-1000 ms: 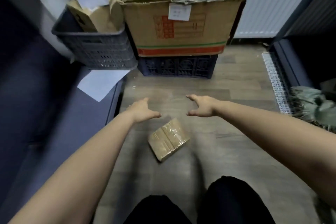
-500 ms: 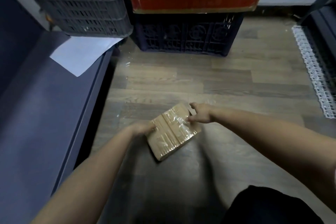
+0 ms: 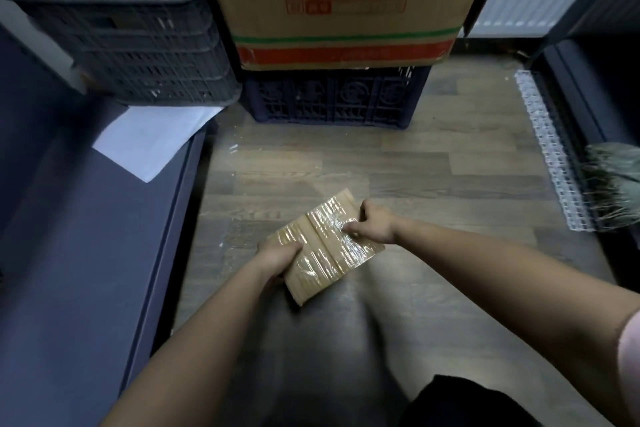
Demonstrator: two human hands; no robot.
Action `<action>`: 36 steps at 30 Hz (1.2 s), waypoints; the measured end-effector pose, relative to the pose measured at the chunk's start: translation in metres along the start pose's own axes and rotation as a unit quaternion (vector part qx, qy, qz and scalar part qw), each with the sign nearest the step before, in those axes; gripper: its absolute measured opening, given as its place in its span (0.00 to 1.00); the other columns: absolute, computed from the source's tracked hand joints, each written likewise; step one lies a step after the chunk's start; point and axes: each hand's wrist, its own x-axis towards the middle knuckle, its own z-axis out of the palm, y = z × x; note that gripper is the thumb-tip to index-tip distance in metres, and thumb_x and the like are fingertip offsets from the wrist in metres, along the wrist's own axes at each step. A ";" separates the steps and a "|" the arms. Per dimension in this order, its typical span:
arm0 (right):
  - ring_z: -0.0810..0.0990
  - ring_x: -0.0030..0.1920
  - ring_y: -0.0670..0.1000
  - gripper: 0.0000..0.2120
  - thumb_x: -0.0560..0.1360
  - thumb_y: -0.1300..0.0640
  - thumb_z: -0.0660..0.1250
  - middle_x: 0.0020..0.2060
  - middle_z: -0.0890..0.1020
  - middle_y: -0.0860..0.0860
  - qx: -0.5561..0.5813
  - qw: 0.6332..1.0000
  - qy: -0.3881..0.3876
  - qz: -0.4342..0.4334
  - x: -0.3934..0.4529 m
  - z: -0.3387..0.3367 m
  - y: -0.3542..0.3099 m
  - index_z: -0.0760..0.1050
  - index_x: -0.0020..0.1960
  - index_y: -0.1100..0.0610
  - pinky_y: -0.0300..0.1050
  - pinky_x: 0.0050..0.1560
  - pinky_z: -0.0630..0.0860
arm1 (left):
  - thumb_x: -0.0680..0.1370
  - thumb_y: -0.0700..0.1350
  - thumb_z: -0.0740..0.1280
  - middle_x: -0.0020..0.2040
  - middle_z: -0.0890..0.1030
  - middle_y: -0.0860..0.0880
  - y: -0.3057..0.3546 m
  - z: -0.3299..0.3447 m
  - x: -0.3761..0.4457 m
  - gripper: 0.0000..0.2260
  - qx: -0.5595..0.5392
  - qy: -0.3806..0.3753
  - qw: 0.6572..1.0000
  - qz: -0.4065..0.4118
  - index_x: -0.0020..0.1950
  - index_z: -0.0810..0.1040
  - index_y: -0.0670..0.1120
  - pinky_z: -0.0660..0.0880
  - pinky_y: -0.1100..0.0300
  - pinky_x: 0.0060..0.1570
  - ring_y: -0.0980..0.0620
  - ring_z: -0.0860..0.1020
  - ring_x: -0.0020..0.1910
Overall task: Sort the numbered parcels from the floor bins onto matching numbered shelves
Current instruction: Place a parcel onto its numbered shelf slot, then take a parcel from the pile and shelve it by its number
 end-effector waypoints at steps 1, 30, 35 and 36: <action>0.75 0.55 0.57 0.22 0.76 0.47 0.68 0.60 0.77 0.59 0.006 1.000 0.004 -0.001 -0.017 -0.014 -0.008 0.67 0.60 0.61 0.41 0.47 0.64 | 0.76 0.49 0.70 0.60 0.80 0.45 0.012 -0.006 -0.018 0.17 0.003 0.004 1.000 0.009 0.62 0.77 0.45 0.79 0.52 0.54 0.46 0.80 0.55; 0.76 0.58 0.56 0.23 0.76 0.41 0.61 0.61 0.76 0.54 0.274 0.957 0.092 -0.005 -0.506 -0.379 -0.193 0.68 0.67 0.51 0.52 0.59 0.76 | 0.75 0.58 0.61 0.60 0.76 0.46 0.303 -0.171 -0.588 0.23 0.041 0.027 0.988 0.144 0.65 0.72 0.49 0.77 0.52 0.54 0.45 0.76 0.57; 0.75 0.60 0.55 0.22 0.75 0.40 0.61 0.62 0.76 0.53 0.260 0.960 0.099 -0.039 -0.527 -0.398 -0.195 0.69 0.67 0.47 0.55 0.63 0.74 | 0.71 0.60 0.61 0.64 0.73 0.44 0.311 -0.166 -0.610 0.31 0.028 0.039 0.986 0.159 0.71 0.68 0.46 0.74 0.54 0.47 0.44 0.75 0.58; 0.75 0.59 0.56 0.22 0.75 0.40 0.61 0.62 0.76 0.53 0.258 0.960 0.097 -0.042 -0.531 -0.400 -0.195 0.69 0.67 0.47 0.55 0.63 0.74 | 0.71 0.61 0.61 0.64 0.72 0.44 0.311 -0.164 -0.614 0.33 0.021 0.043 0.986 0.159 0.71 0.67 0.46 0.75 0.53 0.48 0.44 0.74 0.58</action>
